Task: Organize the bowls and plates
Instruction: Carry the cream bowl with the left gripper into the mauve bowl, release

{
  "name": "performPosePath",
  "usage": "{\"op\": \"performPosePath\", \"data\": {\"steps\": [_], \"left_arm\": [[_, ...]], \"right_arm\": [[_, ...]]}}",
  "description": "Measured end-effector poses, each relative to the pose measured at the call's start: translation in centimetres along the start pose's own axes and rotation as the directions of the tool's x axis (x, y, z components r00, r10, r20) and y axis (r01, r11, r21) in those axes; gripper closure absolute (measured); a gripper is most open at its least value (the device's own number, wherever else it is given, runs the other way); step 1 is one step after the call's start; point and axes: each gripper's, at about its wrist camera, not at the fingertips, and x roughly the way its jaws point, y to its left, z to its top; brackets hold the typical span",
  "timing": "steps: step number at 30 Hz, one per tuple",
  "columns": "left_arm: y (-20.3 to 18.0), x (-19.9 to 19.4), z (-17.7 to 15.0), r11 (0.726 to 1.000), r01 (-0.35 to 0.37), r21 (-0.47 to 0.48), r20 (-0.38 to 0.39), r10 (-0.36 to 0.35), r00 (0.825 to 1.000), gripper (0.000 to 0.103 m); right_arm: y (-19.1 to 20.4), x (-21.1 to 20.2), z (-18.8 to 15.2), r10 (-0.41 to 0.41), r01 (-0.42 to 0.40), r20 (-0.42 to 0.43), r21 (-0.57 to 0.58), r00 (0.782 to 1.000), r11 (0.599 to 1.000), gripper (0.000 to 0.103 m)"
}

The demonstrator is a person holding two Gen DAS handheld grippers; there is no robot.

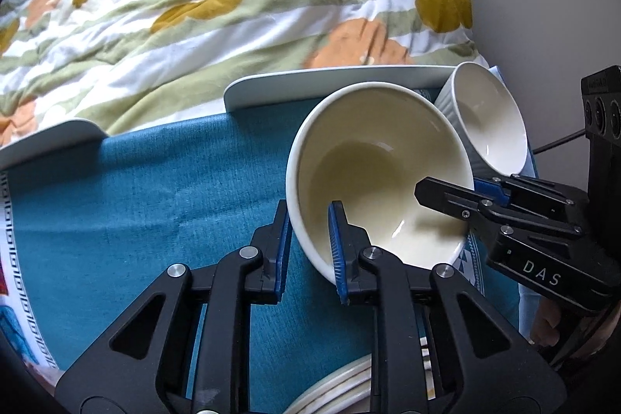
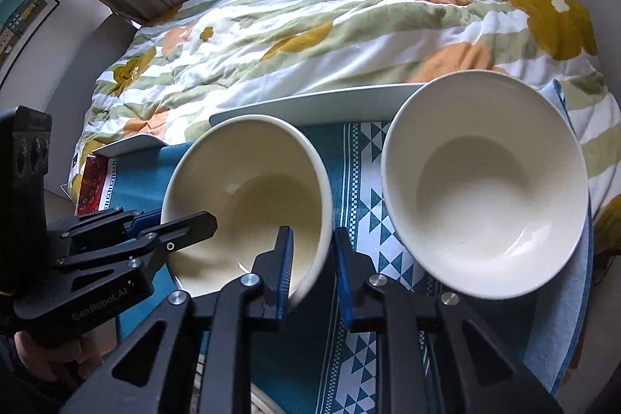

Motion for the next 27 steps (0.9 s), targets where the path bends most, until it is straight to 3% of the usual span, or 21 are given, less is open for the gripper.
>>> {"op": "performPosePath", "data": {"steps": [13, 19, 27], "left_arm": [[-2.7, -7.5, -1.9, 0.998, -0.06, -0.029, 0.097, 0.062, 0.993, 0.086], [-2.5, -13.1, -5.1, 0.989, -0.101, -0.112, 0.152, 0.118, 0.981, 0.086], [1.7, -19.6, -11.4, 0.956, -0.175, -0.236, 0.171, 0.218, 0.961, 0.086]], "right_arm": [[3.2, -6.4, -0.5, -0.003, 0.007, 0.049, -0.084, 0.999, 0.996, 0.084], [6.9, -9.9, -1.2, 0.035, -0.027, 0.046, -0.177, 0.998, 0.984, 0.084], [15.0, -11.1, -3.4, 0.113, -0.099, 0.019, -0.344, 0.993, 0.934, 0.084]]}}
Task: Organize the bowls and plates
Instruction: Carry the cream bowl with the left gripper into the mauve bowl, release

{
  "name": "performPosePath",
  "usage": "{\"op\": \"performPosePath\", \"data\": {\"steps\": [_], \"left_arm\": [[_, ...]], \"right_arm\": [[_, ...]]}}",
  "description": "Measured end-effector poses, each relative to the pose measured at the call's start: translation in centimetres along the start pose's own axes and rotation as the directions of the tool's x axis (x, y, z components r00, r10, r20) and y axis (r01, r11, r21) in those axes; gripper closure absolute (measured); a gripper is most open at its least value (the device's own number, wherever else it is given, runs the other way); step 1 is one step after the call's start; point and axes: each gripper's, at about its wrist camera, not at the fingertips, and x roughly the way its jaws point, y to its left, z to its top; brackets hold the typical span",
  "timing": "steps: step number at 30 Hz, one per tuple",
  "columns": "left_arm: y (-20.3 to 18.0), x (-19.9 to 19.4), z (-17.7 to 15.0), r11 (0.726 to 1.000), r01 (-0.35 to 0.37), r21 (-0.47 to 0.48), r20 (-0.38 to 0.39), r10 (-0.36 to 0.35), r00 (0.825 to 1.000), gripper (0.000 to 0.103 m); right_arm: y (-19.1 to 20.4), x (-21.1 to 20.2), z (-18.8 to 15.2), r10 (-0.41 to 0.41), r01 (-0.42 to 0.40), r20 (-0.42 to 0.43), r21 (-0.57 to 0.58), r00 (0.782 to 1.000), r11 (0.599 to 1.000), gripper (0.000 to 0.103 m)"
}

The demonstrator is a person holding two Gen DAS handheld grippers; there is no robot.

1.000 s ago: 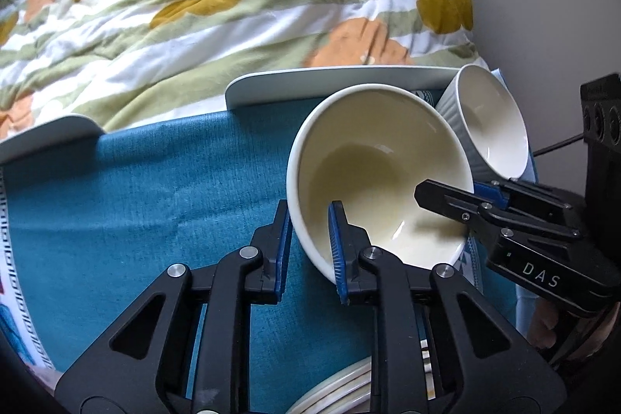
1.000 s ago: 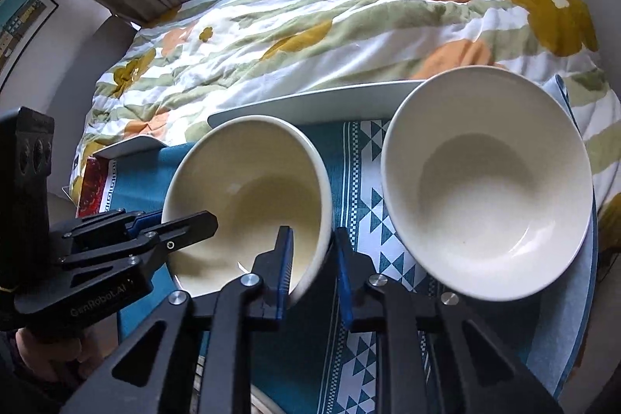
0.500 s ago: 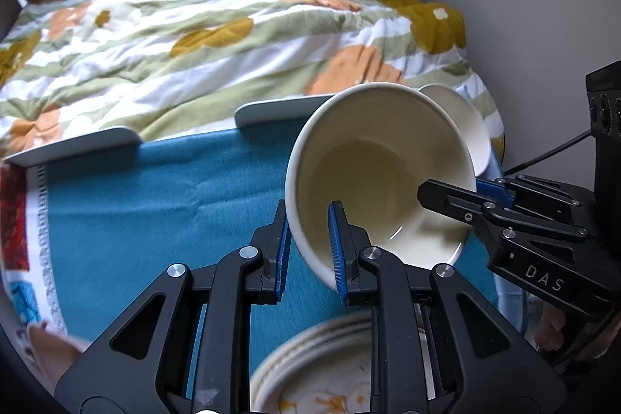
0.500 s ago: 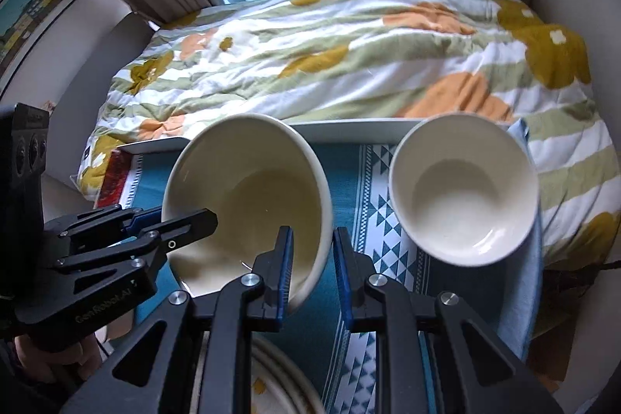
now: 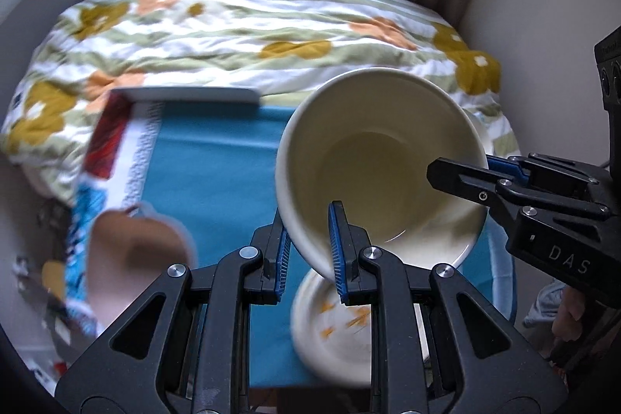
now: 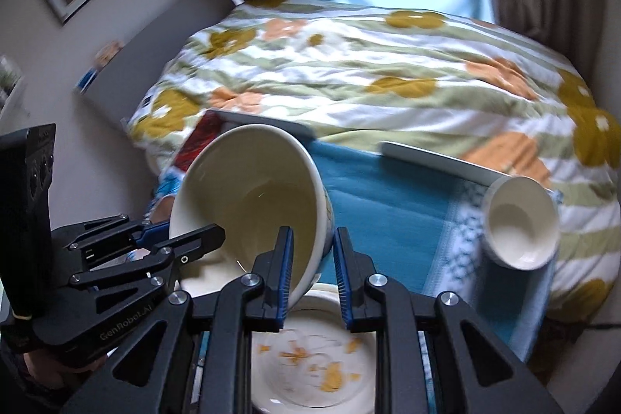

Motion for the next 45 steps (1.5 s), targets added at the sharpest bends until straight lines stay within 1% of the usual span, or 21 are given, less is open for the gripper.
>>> {"op": "performPosePath", "data": {"steps": [5, 10, 15, 18, 21, 24, 26, 28, 30, 35, 39, 45], "left_arm": [[5.8, -2.6, -1.6, 0.998, -0.037, -0.049, 0.011, 0.037, 0.999, 0.086], [11.7, -3.7, -2.5, 0.998, -0.031, -0.049, 0.005, 0.031, 1.0, 0.086], [16.8, -3.3, -3.8, 1.0, -0.016, -0.016, -0.03, 0.016, 0.999, 0.086], [19.1, -2.1, -4.5, 1.0, 0.002, -0.002, -0.065, -0.002, 0.998, 0.086], [21.1, -0.6, -5.5, 1.0, 0.028, 0.014, -0.108, -0.026, 0.994, 0.086], [22.2, 1.1, -6.3, 0.998, 0.058, 0.023, -0.151, -0.054, 0.987, 0.086], [22.7, 2.2, -6.6, 0.997, 0.068, 0.039, -0.169, -0.06, 0.984, 0.086], [22.6, 2.9, -6.7, 0.995, 0.079, 0.053, -0.178, -0.068, 0.982, 0.086], [22.4, 3.5, -6.6, 0.994, 0.078, 0.078, -0.184, -0.063, 0.981, 0.086], [22.4, 4.6, -6.4, 0.99, 0.084, 0.112, -0.199, -0.06, 0.978, 0.086], [22.4, 5.0, -6.2, 0.987, 0.063, 0.146, -0.202, -0.033, 0.979, 0.086], [22.7, 5.9, -6.4, 0.985, 0.048, 0.164, -0.216, -0.011, 0.976, 0.086]], "right_arm": [[5.4, 2.0, 0.0, 0.041, -0.042, -0.017, -0.04, 0.999, 0.998, 0.084], [10.3, 4.7, -0.1, 0.047, -0.048, -0.023, -0.032, 0.999, 0.998, 0.084], [14.0, 7.9, -0.9, 0.042, -0.041, -0.048, 0.023, 0.998, 0.999, 0.084], [15.8, 10.2, -1.9, 0.03, -0.026, -0.074, 0.055, 0.997, 0.998, 0.084], [16.6, 11.7, -3.0, 0.015, -0.007, -0.094, 0.086, 0.995, 0.996, 0.084], [17.2, 13.1, -4.1, -0.005, 0.018, -0.11, 0.123, 0.994, 0.992, 0.084], [17.4, 13.8, -4.6, -0.018, 0.034, -0.124, 0.135, 0.992, 0.99, 0.084], [17.6, 14.6, -5.1, -0.049, 0.068, -0.14, 0.134, 0.989, 0.989, 0.084], [17.7, 15.2, -5.3, -0.068, 0.09, -0.157, 0.132, 0.985, 0.987, 0.084], [17.5, 16.0, -5.5, -0.083, 0.109, -0.176, 0.147, 0.981, 0.983, 0.084], [17.5, 16.4, -5.3, -0.078, 0.109, -0.19, 0.157, 0.979, 0.982, 0.084], [18.0, 16.6, -5.2, -0.092, 0.123, -0.196, 0.15, 0.976, 0.981, 0.084]]}}
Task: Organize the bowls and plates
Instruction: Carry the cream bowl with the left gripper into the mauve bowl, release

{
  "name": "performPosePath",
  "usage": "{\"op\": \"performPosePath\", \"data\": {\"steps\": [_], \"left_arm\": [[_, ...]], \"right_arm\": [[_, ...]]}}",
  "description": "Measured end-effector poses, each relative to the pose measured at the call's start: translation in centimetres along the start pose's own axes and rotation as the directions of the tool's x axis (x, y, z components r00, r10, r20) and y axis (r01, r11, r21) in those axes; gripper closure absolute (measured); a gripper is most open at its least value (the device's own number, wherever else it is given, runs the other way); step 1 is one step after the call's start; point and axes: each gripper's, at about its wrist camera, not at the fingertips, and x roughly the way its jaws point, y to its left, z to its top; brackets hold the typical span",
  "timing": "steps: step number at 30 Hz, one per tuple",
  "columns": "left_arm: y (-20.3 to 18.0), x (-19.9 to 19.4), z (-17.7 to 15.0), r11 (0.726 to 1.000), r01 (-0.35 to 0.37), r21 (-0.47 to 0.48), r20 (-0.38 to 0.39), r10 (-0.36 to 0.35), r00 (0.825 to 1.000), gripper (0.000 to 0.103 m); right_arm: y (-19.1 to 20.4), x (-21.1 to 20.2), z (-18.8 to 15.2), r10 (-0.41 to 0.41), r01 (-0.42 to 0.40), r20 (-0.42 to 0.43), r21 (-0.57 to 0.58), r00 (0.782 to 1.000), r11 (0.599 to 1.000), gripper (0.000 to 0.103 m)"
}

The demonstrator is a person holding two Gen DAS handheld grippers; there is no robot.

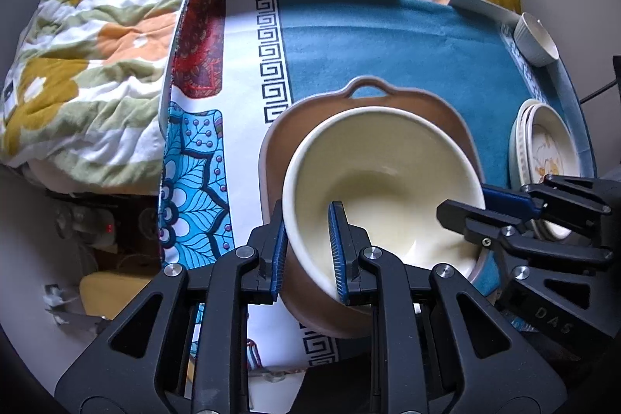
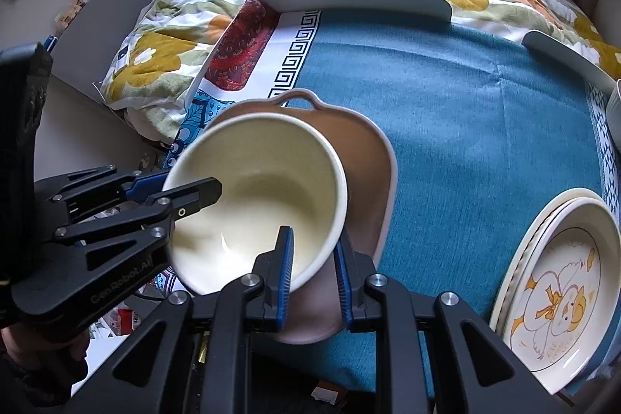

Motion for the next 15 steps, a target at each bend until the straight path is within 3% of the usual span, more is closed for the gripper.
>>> {"op": "performPosePath", "data": {"steps": [15], "left_arm": [[-0.81, -0.24, 0.02, 0.999, -0.033, 0.043, 0.023, 0.032, 0.999, 0.086]], "right_arm": [[-0.18, 0.19, -0.14, -0.03, 0.03, -0.019, -0.004, 0.999, 1.0, 0.084]]}}
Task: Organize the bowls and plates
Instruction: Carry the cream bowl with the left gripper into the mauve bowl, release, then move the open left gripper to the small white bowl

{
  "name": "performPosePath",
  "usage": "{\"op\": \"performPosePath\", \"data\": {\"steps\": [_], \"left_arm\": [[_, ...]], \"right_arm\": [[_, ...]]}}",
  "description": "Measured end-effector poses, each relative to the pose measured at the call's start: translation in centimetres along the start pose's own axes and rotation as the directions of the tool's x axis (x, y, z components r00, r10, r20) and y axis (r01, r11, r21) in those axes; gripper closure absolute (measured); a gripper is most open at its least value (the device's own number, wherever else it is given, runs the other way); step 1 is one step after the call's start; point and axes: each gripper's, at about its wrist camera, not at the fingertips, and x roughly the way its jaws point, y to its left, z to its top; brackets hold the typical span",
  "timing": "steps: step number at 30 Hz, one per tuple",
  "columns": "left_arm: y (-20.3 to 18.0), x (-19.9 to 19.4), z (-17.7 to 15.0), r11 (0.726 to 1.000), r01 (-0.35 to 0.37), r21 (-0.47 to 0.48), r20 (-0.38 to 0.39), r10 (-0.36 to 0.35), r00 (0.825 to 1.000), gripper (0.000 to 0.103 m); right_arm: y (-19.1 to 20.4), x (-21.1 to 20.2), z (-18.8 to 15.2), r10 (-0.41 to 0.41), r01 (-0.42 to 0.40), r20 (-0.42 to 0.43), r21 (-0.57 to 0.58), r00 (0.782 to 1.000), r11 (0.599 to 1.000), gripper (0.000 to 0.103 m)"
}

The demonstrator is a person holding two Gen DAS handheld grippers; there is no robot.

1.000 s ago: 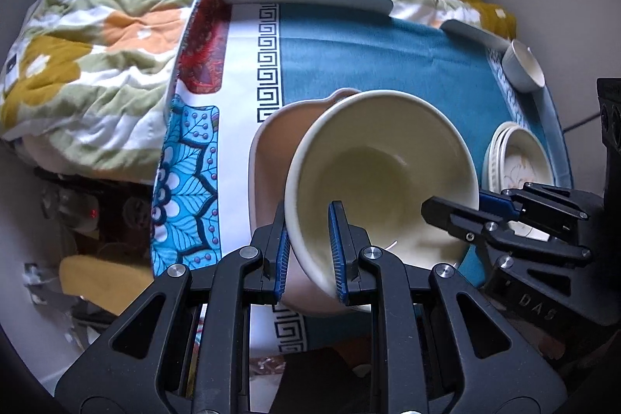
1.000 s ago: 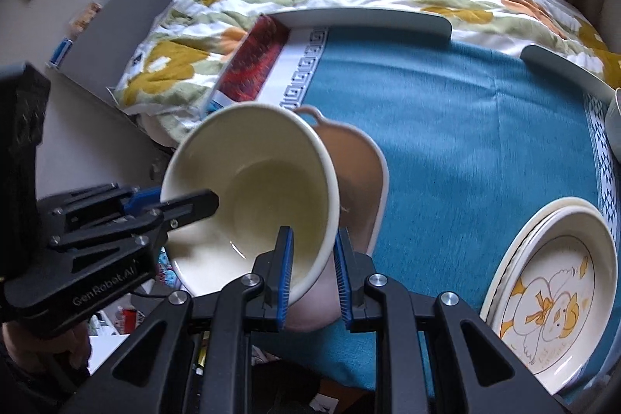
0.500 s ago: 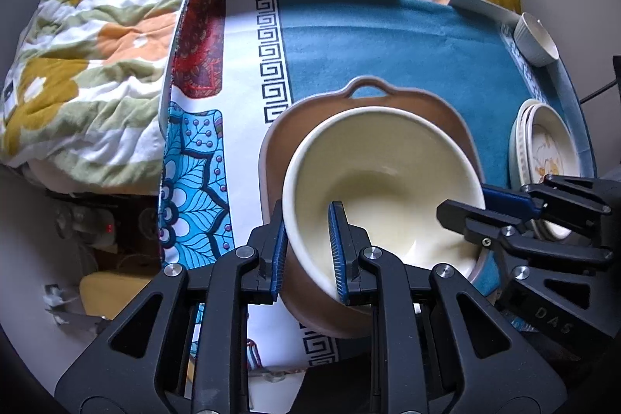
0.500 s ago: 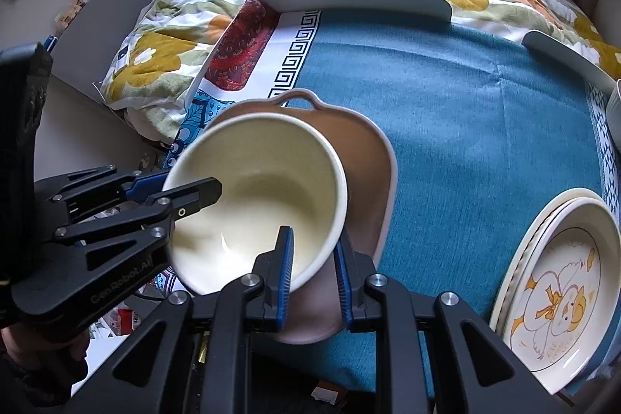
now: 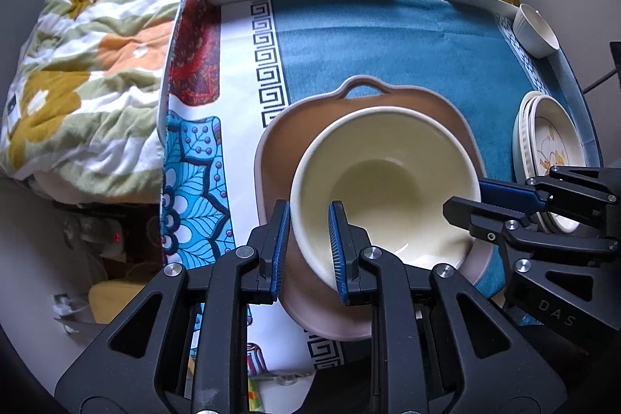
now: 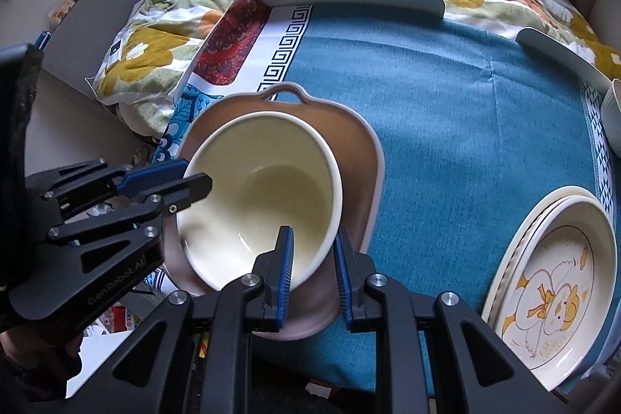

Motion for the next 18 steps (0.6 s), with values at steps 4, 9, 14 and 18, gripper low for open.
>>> {"op": "performPosePath", "data": {"steps": [4, 9, 14, 18], "left_arm": [[-0.5, -1.2, 0.2, 1.0, -0.004, 0.009, 0.033, 0.003, 0.999, 0.086], [-0.9, -2.9, 0.5, 1.0, 0.008, -0.004, 0.055, -0.008, 0.998, 0.086], [-2.0, -4.9, 0.8, 1.0, 0.006, -0.017, 0.096, -0.005, 0.995, 0.081], [-3.7, -6.4, 1.4, 0.999, 0.035, -0.025, 0.138, -0.031, 0.99, 0.021]], "right_arm": [[-0.2, -0.4, -0.1, -0.007, 0.007, -0.006, 0.003, 1.0, 1.0, 0.084], [-0.2, -2.3, -0.5, 0.006, -0.006, 0.035, -0.007, 0.999, 1.0, 0.084], [-1.0, -5.1, -1.4, 0.013, -0.012, 0.1, -0.012, 0.995, 1.0, 0.083], [-3.6, -7.7, -2.5, 0.023, -0.029, 0.161, 0.036, 0.987, 0.999, 0.075]]}}
